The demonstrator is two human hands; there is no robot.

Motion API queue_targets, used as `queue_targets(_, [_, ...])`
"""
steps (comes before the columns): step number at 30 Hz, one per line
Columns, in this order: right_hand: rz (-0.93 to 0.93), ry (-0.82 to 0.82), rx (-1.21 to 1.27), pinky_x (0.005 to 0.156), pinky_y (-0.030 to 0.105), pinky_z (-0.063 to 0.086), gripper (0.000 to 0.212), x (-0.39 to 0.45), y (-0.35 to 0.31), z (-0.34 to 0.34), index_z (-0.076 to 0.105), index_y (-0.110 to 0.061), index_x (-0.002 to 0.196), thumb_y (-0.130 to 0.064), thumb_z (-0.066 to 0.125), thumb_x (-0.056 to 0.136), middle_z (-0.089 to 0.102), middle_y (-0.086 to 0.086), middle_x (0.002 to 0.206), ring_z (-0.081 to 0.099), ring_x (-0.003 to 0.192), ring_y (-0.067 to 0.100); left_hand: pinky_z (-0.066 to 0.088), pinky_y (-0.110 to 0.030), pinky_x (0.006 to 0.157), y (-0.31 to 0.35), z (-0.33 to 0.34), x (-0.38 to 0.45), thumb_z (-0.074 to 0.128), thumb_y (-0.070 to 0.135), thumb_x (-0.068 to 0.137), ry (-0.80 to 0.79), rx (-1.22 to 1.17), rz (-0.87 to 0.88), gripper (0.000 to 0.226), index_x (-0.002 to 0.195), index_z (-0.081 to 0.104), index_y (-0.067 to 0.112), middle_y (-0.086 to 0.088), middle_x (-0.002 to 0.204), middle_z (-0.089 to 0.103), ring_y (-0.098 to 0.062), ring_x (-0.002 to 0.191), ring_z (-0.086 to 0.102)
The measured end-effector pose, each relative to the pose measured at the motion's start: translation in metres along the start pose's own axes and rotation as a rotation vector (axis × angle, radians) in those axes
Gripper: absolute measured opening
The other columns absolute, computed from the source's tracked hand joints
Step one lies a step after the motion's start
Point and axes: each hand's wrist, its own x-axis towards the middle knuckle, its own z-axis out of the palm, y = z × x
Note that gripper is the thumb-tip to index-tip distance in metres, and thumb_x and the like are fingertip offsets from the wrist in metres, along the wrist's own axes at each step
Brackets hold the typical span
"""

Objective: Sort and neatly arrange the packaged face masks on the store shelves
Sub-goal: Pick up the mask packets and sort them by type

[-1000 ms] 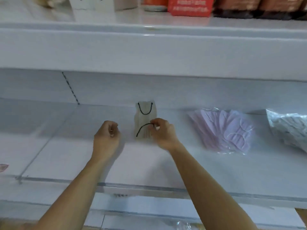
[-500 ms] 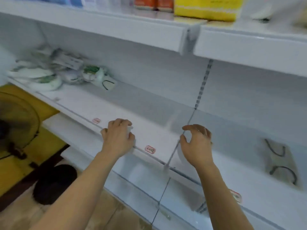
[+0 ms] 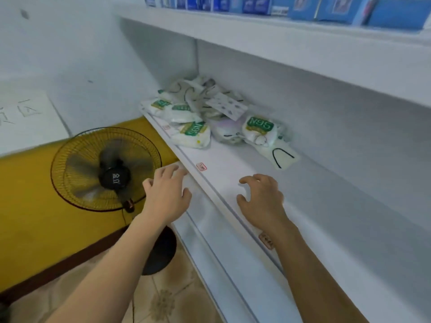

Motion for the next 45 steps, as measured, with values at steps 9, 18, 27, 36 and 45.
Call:
queue_targets(9, [-0.072,0.080,0.138,0.108,0.040,0.044,0.038,0.143,-0.037,0.014,0.058,-0.023,0.132,-0.021,0.065,0.095,0.052,-0.001,0.138,0.048,0.129,0.020,0.031,-0.058,0.111,-0.029,0.007,0.152,0.055,0.034,0.098,0.005,-0.156,0.011,0.044,0.142,0.051,0.030,0.004,0.153,0.043,-0.024,0.142,0.035])
queue_targets(18, [-0.099,0.329,0.124,0.104,0.036,0.044,0.044,0.284,-0.088,0.041,0.057,-0.027,0.132,-0.018,0.065,0.090,0.055,-0.006,0.134,0.054,0.123,0.016,0.043,-0.046,0.097,-0.057,0.017,0.327,0.060,0.018,0.092,0.174,-0.425,0.219,0.033,0.125,0.063,0.020,-0.003,0.131,0.059,-0.027,0.121,0.053])
queue_targets(27, [0.093,0.107,-0.289,0.112,0.055,0.036,0.056,0.397,-0.129,0.063,0.052,-0.041,0.140,-0.024,0.061,0.088,0.046,-0.004,0.148,0.034,0.142,0.031,0.052,-0.036,0.087,-0.122,0.015,0.486,0.057,0.008,0.088,0.069,-0.557,0.369,0.034,0.121,0.064,0.011,-0.009,0.114,0.070,-0.027,0.099,0.065])
queue_targets(36, [0.300,0.347,-0.292,0.105,0.060,0.040,0.058,0.372,-0.094,0.056,0.052,-0.034,0.138,-0.005,0.058,0.088,0.061,0.000,0.136,0.048,0.130,0.033,0.018,-0.067,0.116,-0.123,0.023,0.604,0.094,0.042,0.066,-0.281,0.111,0.734,0.125,0.157,0.008,0.046,0.001,0.168,0.018,-0.031,0.155,0.012])
queue_targets(45, [0.110,0.499,-0.208,0.105,0.056,0.047,0.066,0.376,-0.134,0.042,0.057,-0.019,0.137,0.000,0.057,0.075,0.057,0.006,0.142,0.050,0.132,0.034,0.043,-0.033,0.070,-0.106,-0.042,0.608,0.083,0.035,0.084,-0.126,-0.306,0.873,0.040,0.109,0.064,0.011,-0.001,0.095,0.064,-0.027,0.094,0.065])
